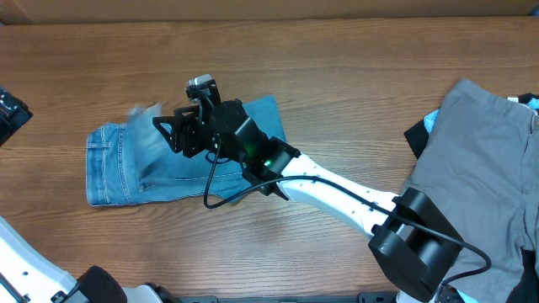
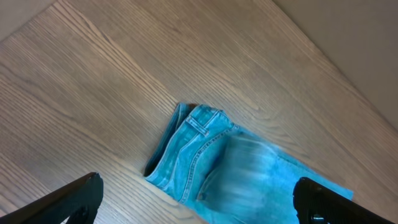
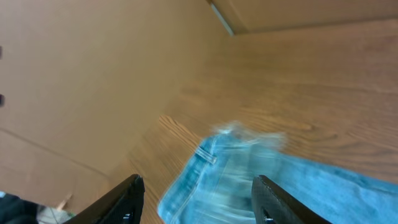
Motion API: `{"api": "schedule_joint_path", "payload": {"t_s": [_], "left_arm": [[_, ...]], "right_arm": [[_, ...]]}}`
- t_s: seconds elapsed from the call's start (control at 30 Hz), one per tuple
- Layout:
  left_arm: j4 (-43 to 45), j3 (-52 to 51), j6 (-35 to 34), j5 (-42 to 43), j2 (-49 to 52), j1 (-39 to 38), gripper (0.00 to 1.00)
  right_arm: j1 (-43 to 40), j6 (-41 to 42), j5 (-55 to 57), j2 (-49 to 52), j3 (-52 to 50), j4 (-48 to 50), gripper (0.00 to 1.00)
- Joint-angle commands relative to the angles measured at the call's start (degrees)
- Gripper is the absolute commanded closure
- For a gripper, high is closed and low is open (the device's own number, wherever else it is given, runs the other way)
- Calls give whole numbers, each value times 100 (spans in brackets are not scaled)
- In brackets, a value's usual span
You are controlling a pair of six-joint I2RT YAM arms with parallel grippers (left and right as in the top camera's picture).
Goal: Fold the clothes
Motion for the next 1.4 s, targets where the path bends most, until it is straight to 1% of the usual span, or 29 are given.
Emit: {"api": "schedule_joint_path", "payload": {"t_s": [0.0,0.07,0.1,0.23,0.3,0.37,0.43,0.5,0.6,0.67,0.73,0.77,0.83,0.9,1.0,1.03,1.1,1.2,1.23,1.3,1.37], "left_arm": [[-46,129,-59,68,-101,-4,0],[-48,127,-59,68,-98,-4,0],[-46,127,-59,70,-94,-4,0],[-70,120,-55,157,-44,-11,0],[-107,116,-46,225,0,-61,0],[-149,111,11,243,50,-168,0],[-212,87,81,245,131,-345,0],[-269,61,164,243,219,-527,0],[-321,2,293,245,393,-835,0],[-337,-46,404,247,527,-1073,1],[-345,-144,533,271,664,-1329,5],[-343,-260,793,505,761,-1523,16],[-328,-415,1104,890,872,-1733,26],[-227,-595,1274,1097,986,-1939,37],[2,-929,1414,1071,1150,-2229,39],[63,-1104,1475,1069,1241,-2365,41],[151,-1344,1532,1040,1355,-2527,43],[459,-1786,1521,826,1471,-2750,44],[586,-1930,1475,728,1486,-2804,43],[872,-2247,1261,409,1497,-2905,40],[1250,-2636,951,-2,1497,-2983,34]], "right_arm": [[-168,-470,59,-50,142,-428,40],[-341,-634,184,-186,142,-979,36],[-538,-632,258,-326,142,-1521,34],[-1233,-625,243,-658,142,-3008,24],[-1620,-627,114,-743,142,-3711,18],[-2026,-723,-229,-741,140,-4266,14],[-2409,-1246,-907,-680,138,-4649,14],[-2647,-1617,-1349,-614,122,-4898,16],[-2837,-2006,-1449,-459,118,-5337,16],[-2872,-2186,-1456,-299,114,-5558,19],[-2870,-2282,-1473,-127,81,-5641,22],[-2855,-2282,-1493,44,39,-5639,24],[-2830,-2280,-1513,299,31,-5639,29],[-2822,-2262,-1565,590,33,-5622,32],[-2824,-2267,-2011,918,33,-5565,34],[-2828,-2400,-2356,994,33,-5501,35],[-2826,-2697,-2835,1003,33,-5399,35],[-2776,-2730,-3167,997,33,-5272,35],[-2771,-2726,-3163,997,33,-5276,38],[-2767,-2693,-3150,997,33,-5305,54],[-2780,-2664,-3130,997,33,-5329,80]]}}
